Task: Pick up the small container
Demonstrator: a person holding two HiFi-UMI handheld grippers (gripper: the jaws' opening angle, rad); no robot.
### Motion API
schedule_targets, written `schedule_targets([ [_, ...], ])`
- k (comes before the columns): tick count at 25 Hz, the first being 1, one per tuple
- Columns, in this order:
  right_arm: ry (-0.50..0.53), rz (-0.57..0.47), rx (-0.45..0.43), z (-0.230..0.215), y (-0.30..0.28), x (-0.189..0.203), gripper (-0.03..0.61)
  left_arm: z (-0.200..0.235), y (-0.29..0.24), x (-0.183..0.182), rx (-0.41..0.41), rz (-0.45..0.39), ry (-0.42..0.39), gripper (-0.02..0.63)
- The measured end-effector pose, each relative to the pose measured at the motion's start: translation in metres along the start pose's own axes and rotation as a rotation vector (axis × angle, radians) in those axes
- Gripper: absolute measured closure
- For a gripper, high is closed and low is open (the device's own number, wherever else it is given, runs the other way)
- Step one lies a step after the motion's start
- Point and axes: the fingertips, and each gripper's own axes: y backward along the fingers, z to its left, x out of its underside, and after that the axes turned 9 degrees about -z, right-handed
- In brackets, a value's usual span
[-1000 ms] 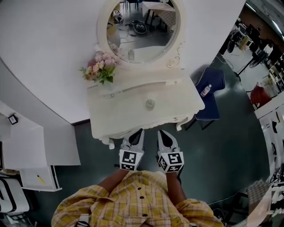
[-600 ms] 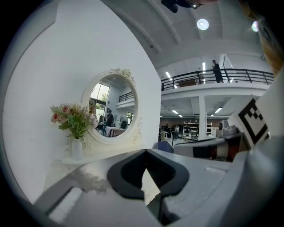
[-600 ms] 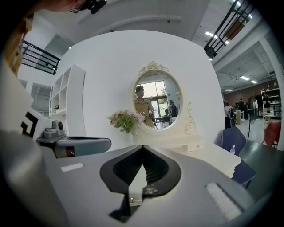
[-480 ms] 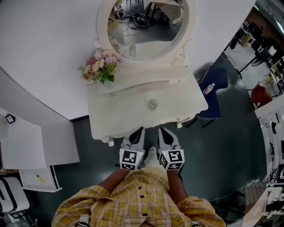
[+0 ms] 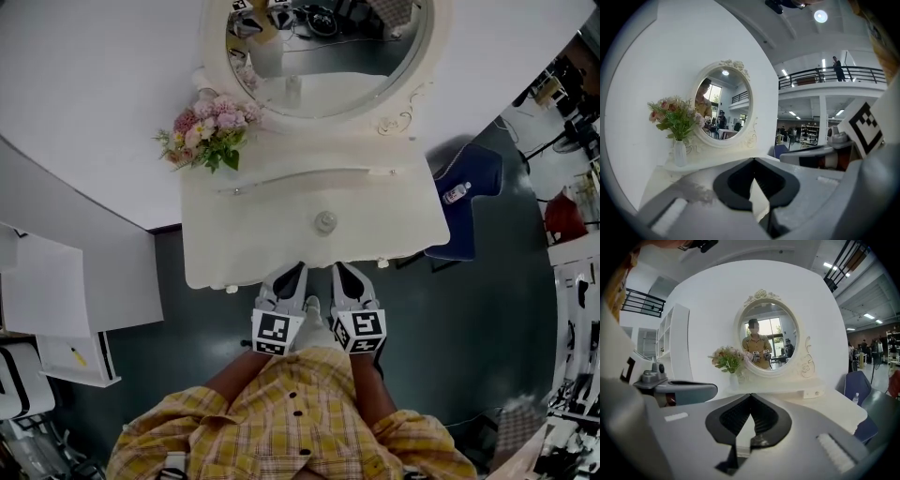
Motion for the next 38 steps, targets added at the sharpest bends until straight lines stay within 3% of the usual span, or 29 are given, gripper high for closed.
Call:
schedule_targets([
  [13, -0.031, 0.103, -0.101, -0.046, -0.06, 0.036, 0.57, 0.015, -0.058, 0.031, -0.125, 0.091, -0.001, 0.614],
  [27, 0.005, 0.172, -0.219, -0.068, -0.112, 0.089, 0.431, 0.029, -0.083, 0.061, -0.246, 0.114, 0.019, 0.614],
  [38, 0.045, 0.221, -0.238, -0.075, -0.132, 0.127, 0.33, 0.035, -0.089, 0.087, -0.278, 0.136, 0.037, 0.614],
])
